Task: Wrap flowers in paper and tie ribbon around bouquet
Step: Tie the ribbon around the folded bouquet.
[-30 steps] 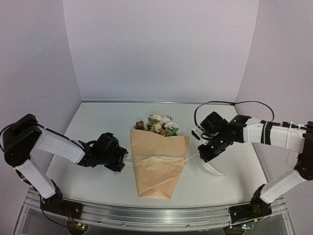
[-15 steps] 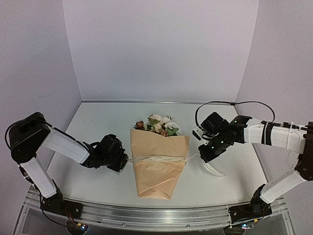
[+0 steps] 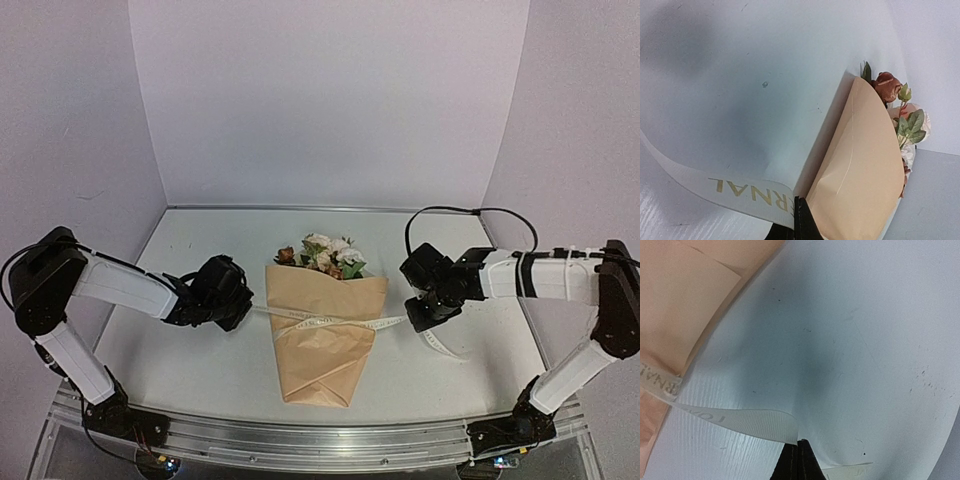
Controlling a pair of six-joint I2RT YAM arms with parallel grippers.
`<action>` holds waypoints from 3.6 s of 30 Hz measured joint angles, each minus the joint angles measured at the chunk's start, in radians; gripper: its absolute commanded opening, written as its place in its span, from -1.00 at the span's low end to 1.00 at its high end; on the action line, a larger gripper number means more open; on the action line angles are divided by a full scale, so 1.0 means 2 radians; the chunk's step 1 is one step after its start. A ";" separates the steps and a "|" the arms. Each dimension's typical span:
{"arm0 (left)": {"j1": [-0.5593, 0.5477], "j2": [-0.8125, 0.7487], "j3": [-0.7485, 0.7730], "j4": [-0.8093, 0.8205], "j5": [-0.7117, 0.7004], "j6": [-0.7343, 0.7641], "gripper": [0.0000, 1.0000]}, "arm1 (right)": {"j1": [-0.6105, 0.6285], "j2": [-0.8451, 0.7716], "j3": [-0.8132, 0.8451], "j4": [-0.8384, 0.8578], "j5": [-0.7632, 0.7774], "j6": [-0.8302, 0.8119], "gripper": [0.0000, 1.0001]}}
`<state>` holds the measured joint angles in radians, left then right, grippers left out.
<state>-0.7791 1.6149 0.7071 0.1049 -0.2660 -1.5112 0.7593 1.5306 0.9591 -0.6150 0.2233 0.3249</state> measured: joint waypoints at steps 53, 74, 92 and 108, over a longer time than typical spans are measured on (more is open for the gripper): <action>0.484 -0.151 -0.132 -0.119 0.321 0.210 -1.00 | -0.266 -0.205 -0.245 0.086 -0.080 0.220 -1.00; 0.452 -0.134 -0.087 -0.120 0.258 0.296 -0.02 | -0.264 -0.142 -0.213 0.018 -0.130 0.130 0.05; 0.317 -0.233 0.030 -0.238 0.120 0.420 0.85 | -0.140 -0.165 -0.137 0.006 -0.151 -0.043 0.87; 0.073 -0.140 0.065 -0.170 0.159 0.617 0.53 | -0.015 -0.038 -0.150 0.290 -0.249 -0.238 0.83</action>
<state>-0.6330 1.3351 0.8368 -0.2352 0.0522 -0.2772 0.7292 1.4555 0.6597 -0.0351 -0.2752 -0.1504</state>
